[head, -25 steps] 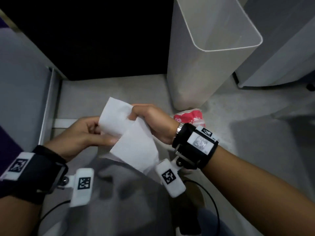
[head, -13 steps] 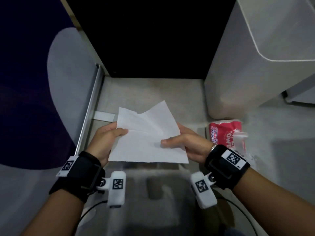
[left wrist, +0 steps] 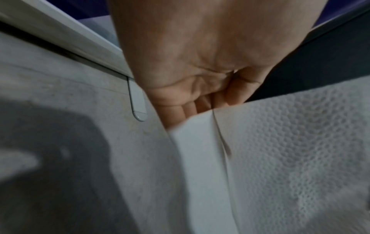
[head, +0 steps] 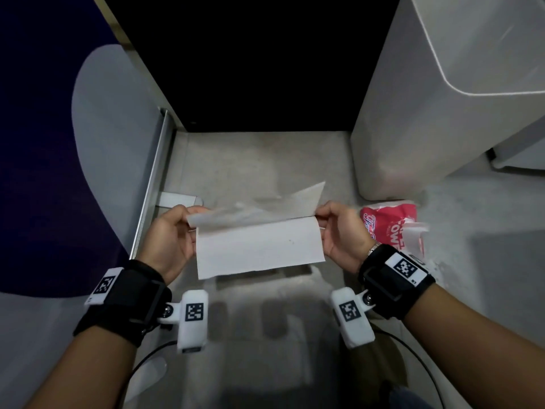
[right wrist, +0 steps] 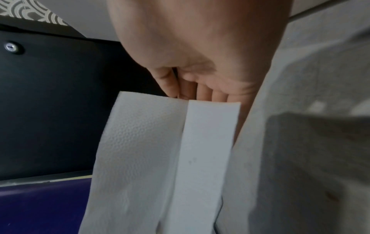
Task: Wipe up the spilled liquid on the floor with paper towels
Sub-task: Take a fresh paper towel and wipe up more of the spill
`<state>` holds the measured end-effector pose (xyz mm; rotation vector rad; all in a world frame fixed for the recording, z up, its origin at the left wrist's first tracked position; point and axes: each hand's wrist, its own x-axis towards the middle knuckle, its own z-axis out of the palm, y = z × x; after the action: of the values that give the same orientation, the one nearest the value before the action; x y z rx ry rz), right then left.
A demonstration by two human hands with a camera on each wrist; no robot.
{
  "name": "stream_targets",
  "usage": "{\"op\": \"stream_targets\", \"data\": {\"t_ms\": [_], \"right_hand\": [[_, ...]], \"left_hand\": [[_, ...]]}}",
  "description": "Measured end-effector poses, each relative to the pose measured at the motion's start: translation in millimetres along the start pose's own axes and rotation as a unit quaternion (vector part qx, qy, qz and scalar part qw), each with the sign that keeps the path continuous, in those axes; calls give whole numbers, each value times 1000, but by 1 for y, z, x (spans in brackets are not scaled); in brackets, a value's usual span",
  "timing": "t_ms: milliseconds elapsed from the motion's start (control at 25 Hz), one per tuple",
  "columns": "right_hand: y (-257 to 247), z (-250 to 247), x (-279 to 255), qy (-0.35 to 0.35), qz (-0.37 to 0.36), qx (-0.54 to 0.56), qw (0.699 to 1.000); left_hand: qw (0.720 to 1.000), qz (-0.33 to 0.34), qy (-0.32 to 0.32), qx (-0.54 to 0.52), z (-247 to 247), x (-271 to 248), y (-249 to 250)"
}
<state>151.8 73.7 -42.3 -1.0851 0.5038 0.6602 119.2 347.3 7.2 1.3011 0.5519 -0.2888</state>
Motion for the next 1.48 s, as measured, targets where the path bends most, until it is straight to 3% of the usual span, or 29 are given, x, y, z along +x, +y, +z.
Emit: {"op": "stream_targets", "data": {"t_ms": [160,280,400,480,560,640,720,760,960,1120,1240,1360,1480], "right_hand": [[-6,-5,1,8,-38,-62,997],[-12,-4,2,-13,-80,-116,990],[-19,4,-3,-46,-95,-206,973],[-18,10,-3,-31,-118,-212,970],[-10,9,0,30,-139,-173,975],[3,5,1,34,-52,-128,990],[17,5,-8,-58,77,-113,989],[23,8,-12,-86,103,-110,985],[33,15,-8,7,12,-118,993],[35,18,-13,16,-29,-126,992],[34,16,-16,21,-31,-115,993],[38,11,-19,-33,86,1,996],[50,9,-22,-148,148,-34,977]], "left_hand": [[992,20,-56,109,-2,-2,-4],[986,-45,-133,90,1,-2,-8],[958,-117,-197,171,20,-6,-20],[954,-111,-176,215,35,-7,-34],[972,-89,-105,190,42,-6,-43],[985,-74,-54,144,44,-2,-46],[990,-80,-30,112,43,-1,-47],[991,-83,-22,102,42,-1,-49],[994,-85,6,70,42,-1,-57],[992,-119,-12,-42,41,-3,-55],[993,-111,-31,8,39,-8,-58],[994,-92,-32,43,42,-12,-64],[993,-68,-21,90,44,-12,-72]]}}
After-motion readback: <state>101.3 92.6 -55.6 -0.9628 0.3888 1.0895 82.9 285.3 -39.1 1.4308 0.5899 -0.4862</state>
